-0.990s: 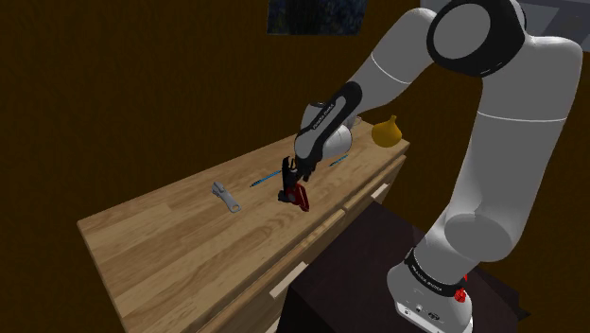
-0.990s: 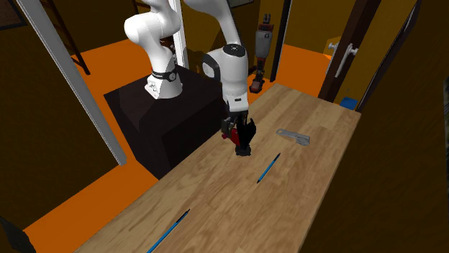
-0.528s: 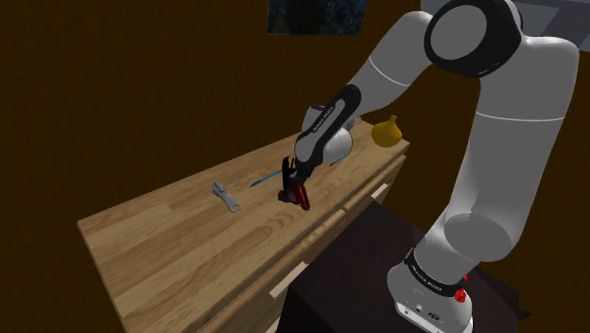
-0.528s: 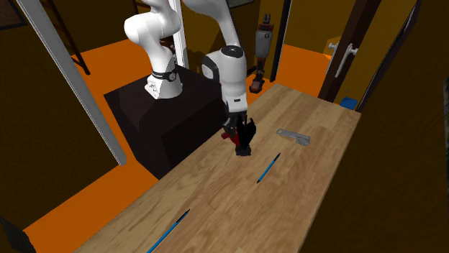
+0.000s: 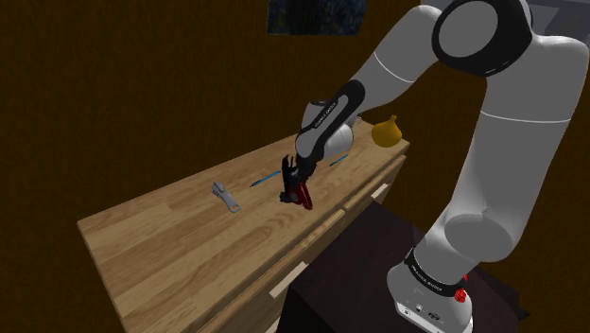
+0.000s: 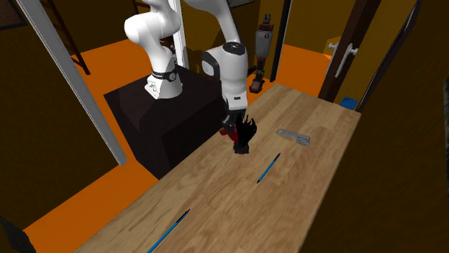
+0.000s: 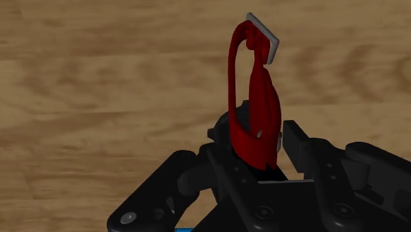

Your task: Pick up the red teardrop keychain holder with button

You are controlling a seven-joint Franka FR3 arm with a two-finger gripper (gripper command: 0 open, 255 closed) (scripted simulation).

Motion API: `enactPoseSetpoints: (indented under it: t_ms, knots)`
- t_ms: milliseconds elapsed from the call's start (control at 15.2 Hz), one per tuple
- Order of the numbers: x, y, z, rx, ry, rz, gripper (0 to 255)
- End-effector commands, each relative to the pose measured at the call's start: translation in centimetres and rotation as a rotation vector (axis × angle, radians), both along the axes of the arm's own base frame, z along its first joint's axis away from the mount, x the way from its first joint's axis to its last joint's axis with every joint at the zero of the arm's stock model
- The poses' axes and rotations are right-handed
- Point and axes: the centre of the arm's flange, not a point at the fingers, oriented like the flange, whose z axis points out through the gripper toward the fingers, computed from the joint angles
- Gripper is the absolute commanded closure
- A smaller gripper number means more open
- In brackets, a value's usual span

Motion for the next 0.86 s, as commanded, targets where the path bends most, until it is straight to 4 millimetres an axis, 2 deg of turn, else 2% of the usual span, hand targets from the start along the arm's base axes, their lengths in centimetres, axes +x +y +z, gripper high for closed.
enactPoseSetpoints:
  t_ms: [0, 660, 792]
  knots:
    - [-0.1, -0.1, 1.0, 0.001, 0.007, -0.001, 255]
    - [-0.1, -0.1, 6.3, 0.001, 0.007, -0.001, 255]
    - [-0.2, -0.1, 6.4, 0.001, 0.007, -0.001, 255]
